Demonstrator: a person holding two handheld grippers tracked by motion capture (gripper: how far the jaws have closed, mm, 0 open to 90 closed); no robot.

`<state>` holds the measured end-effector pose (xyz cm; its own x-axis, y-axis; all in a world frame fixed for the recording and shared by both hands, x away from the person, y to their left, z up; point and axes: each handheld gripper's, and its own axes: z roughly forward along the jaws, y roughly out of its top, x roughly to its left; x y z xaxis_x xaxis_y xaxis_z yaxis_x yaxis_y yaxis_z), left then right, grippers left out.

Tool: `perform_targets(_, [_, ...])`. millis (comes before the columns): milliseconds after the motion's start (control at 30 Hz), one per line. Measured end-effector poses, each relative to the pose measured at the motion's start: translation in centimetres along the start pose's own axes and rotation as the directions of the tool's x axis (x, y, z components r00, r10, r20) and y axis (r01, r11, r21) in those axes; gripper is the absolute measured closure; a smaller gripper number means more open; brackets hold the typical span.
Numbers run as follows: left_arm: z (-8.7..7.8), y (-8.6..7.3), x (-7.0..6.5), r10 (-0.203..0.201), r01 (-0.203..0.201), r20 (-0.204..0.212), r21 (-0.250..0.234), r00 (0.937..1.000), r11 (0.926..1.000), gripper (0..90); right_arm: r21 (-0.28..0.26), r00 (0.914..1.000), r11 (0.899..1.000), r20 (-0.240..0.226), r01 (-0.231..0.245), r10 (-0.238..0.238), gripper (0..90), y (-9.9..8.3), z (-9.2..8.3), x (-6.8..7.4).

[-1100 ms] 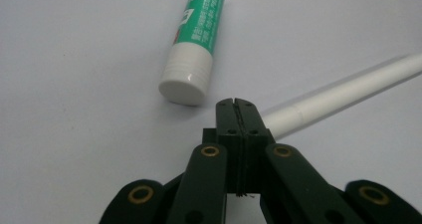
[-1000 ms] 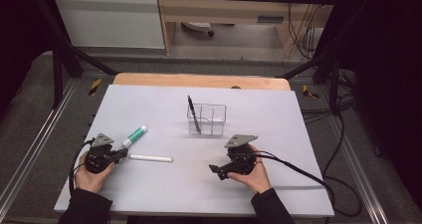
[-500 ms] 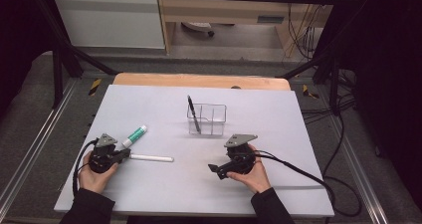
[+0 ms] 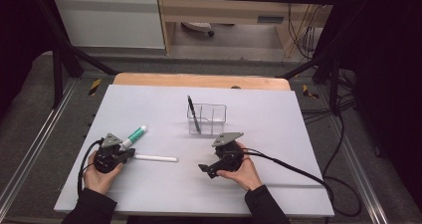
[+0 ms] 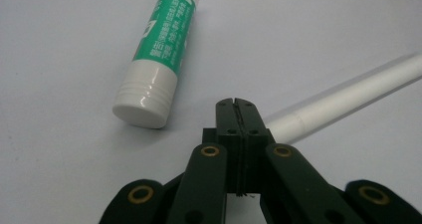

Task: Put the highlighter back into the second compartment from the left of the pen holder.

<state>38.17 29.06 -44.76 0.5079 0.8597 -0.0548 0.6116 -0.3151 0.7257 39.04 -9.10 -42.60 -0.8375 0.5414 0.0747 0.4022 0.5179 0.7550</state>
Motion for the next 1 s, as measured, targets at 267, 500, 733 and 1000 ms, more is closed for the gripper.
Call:
perform_targets(267, [0.1,0.2,-0.8,0.010,-0.010,0.015,-0.006,0.9998,0.9999,89.1,0.011,0.9992,0.999,-0.022,0.032,-0.032,5.7,1.3,1.4,0.6])
perform_targets(500, [0.3,0.3,-1.3,0.022,-0.022,0.025,-0.008,0.9994,0.9997,89.1,0.022,0.9968,0.998,-0.055,0.058,-0.057,7.9,2.3,3.0,0.8])
perform_targets(733, [0.4,0.4,-1.7,0.024,-0.023,0.032,-0.012,0.9992,0.9997,89.1,0.021,0.9932,0.997,-0.089,0.078,-0.076,12.5,3.0,4.6,0.9])
perform_targets(1000, [0.7,0.6,-2.8,0.036,-0.035,0.053,-0.016,0.9979,0.9993,89.1,0.035,0.9844,0.991,-0.123,0.131,-0.126,19.2,4.0,5.9,1.5])
